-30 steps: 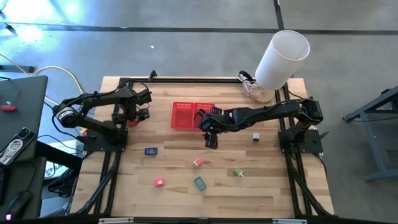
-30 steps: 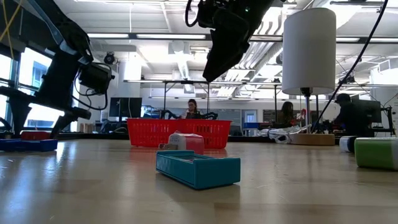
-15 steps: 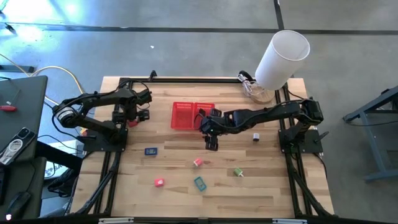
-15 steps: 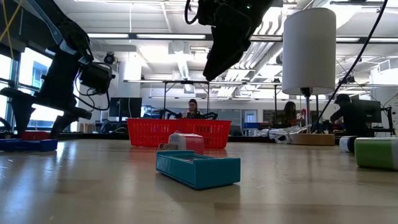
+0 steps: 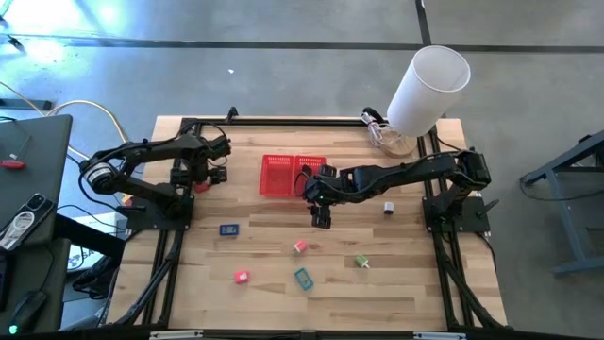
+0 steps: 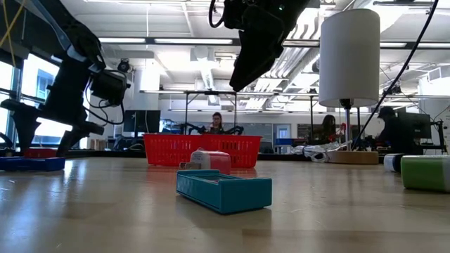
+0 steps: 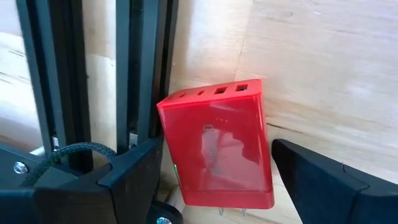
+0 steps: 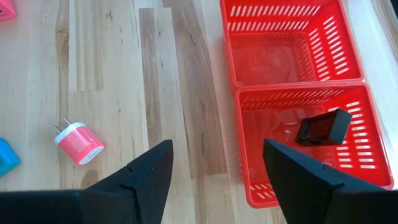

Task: Pick & Place Office items
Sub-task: Put the red charger adapter into the left red bin

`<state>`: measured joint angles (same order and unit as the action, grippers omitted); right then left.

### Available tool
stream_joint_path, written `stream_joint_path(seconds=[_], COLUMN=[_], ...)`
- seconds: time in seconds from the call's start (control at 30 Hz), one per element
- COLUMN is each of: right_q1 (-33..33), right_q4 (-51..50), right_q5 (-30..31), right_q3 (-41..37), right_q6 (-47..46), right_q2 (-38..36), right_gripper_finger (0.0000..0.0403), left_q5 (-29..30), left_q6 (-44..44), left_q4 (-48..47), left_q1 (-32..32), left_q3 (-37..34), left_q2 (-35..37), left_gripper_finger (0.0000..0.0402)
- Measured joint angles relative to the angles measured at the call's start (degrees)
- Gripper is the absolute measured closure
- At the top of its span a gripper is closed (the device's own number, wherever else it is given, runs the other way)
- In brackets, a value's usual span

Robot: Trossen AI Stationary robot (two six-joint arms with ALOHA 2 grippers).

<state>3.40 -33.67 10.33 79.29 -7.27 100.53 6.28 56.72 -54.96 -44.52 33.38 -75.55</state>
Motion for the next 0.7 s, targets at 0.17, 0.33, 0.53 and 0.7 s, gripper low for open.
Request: stream_joint_path(seconds=[0.17, 0.33, 0.53, 0.7], right_q1=[0.0, 0.0, 0.0, 0.0], right_q4=[-0.02, 0.0, 0.0, 0.02], right_q5=[0.0, 0.0, 0.0, 0.01], right_q3=[0.0, 0.0, 0.0, 0.0], right_q6=[0.0, 0.0, 0.0, 0.0], right_q2=[0.0, 0.0, 0.0, 0.0], right_gripper_finger=[0.0165, 0.0165, 0.0165, 0.0165], left_q5=[-2.09, -2.94, -2.91, -2.97], left_q6=[-0.98, -4.85, -13.18, -22.33], left_q4=[2.11, 3.09, 5.03, 6.48], left_q1=[-0.04, -0.84, -0.83, -0.83], left_q3=[-0.08, -0.04, -0.02, 0.04], left_q2=[0.0, 0.01, 0.02, 0.02], left_gripper_finger=[0.0091, 0.0092, 0.0095, 0.0095])
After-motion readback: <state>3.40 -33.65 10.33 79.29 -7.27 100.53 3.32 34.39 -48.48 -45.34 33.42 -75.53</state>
